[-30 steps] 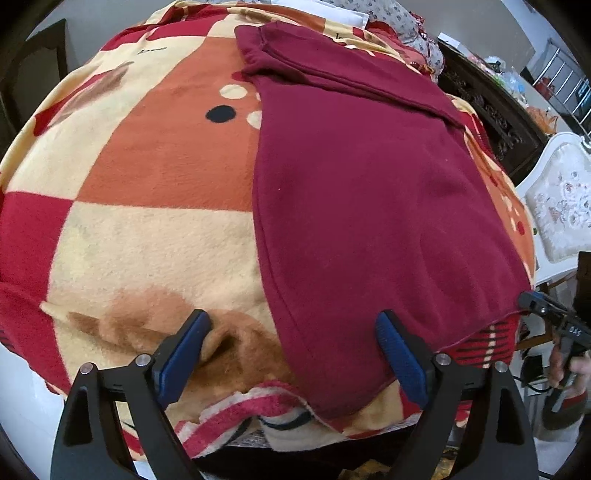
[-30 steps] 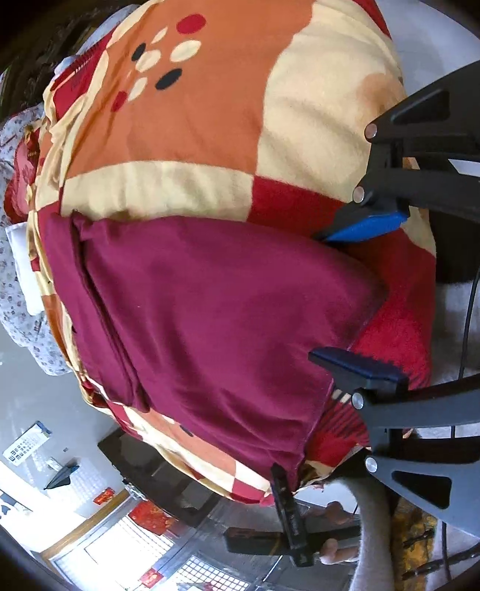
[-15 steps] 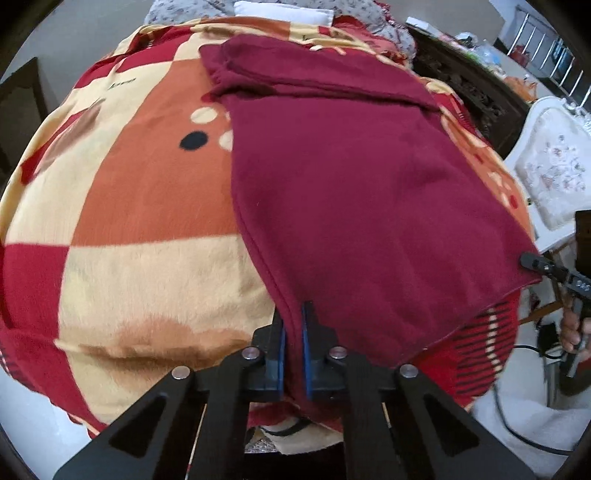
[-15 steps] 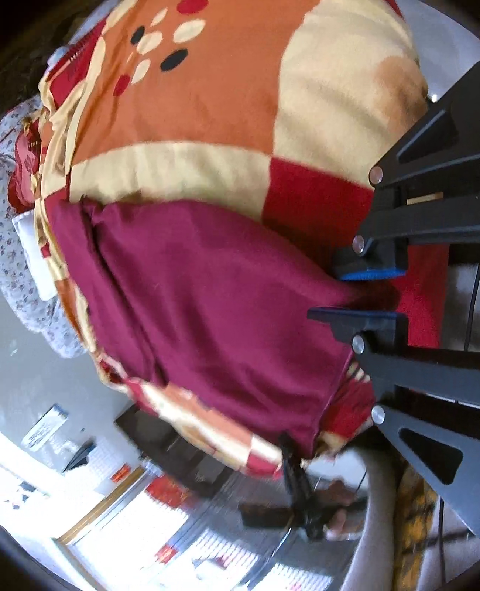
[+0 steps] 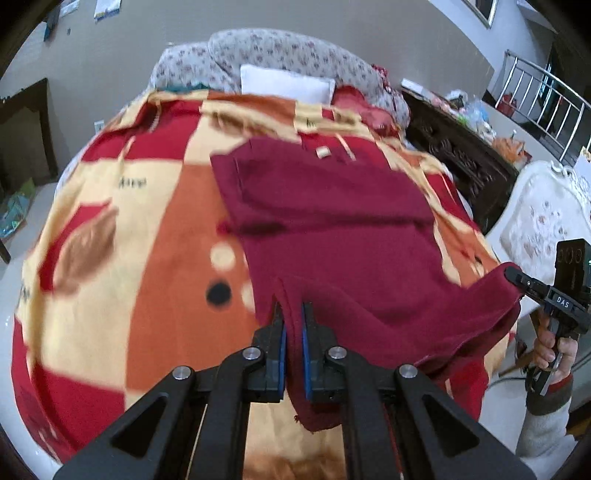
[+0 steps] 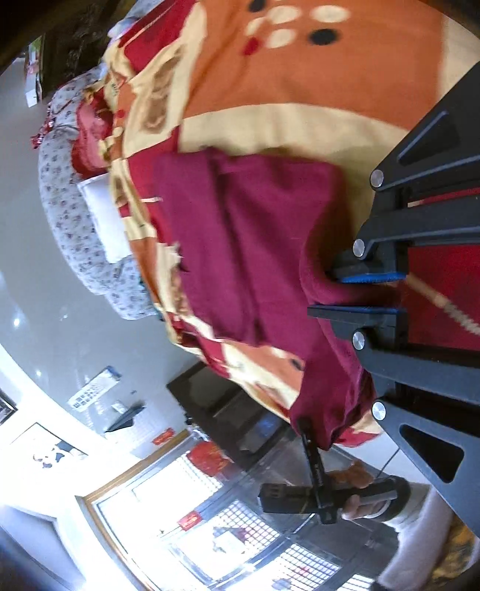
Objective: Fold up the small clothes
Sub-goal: 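Grasp the hem end with both grippers and fold it toward the collar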
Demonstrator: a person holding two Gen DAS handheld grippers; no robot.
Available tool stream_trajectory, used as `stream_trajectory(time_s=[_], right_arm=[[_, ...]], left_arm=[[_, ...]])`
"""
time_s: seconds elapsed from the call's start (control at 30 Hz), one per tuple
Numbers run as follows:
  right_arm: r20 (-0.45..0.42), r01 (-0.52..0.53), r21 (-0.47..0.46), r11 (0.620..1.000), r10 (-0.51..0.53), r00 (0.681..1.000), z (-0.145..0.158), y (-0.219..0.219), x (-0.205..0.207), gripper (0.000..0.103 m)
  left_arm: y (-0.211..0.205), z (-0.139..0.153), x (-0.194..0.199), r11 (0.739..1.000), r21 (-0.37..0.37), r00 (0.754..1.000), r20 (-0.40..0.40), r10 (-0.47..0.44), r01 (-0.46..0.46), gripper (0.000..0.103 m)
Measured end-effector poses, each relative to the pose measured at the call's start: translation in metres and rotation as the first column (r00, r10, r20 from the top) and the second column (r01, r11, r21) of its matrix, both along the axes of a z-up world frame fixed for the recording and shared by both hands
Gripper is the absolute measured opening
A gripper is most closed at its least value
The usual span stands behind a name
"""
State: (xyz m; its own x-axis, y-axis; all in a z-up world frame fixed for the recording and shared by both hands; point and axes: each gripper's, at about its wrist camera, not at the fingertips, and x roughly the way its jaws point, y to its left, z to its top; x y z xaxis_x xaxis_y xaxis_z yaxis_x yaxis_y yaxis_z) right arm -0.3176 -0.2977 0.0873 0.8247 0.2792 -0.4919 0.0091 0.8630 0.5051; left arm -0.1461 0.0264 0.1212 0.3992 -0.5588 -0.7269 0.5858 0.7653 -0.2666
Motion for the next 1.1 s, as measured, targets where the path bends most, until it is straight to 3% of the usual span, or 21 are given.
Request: stream_trajectory(time_s=[0.33,0.67,0.77,0.87,0.93,0.97,1.0,1.1], right_arm=[[-0.018,0.076,-0.031,0.997,-0.076,0.997,0.020,-0.051,0.113,0.009],[-0.089,0.165,-0.064,0.984,-0.170,0.981,0.009,-0.105,0.209,0.009],[-0.102,0.182,-0.015,0.983,-0.183,0.978,0.002,-0.128,0.231,0.009],[-0.187,0.233,0.001,0.972,-0.229,0.955,-0.021,-0.149,0.255,0.011],[-0.208,0.249,0.082,0.965,-0.228,0.951,-0.031,-0.164,0.258,0.014],[-0.193,0.261,0.108,0.959,-0.237,0.952,-0.030,-0.171,0.254,0.014],[-0.178,0.266,0.120,0.957,-0.243,0.954,-0.029,-0.174,0.251,0.014],[-0.124,0.301,0.074,0.951,-0.291,0.949,-0.014,-0.175,0.236,0.016]], left_arm=[[-0.055,0.021,0.115,0.997,-0.039,0.996,0.039,0.075,-0.073,0.006],[-0.109,-0.002,0.215,0.988,0.002,0.988,0.007,0.154,-0.154,0.006],[-0.127,-0.012,0.232,0.991,0.029,0.992,0.011,0.129,-0.129,0.006],[-0.129,-0.020,0.245,0.984,0.045,0.985,0.019,0.174,-0.175,0.010],[-0.120,-0.017,0.249,0.977,0.038,0.977,0.055,0.206,-0.209,0.027],[-0.114,-0.016,0.251,0.977,0.011,0.976,0.046,0.212,-0.213,0.043],[-0.109,-0.014,0.253,0.976,-0.017,0.976,0.032,0.216,-0.215,0.048],[-0.105,-0.008,0.246,0.979,-0.022,0.978,0.040,0.203,-0.203,0.048]])
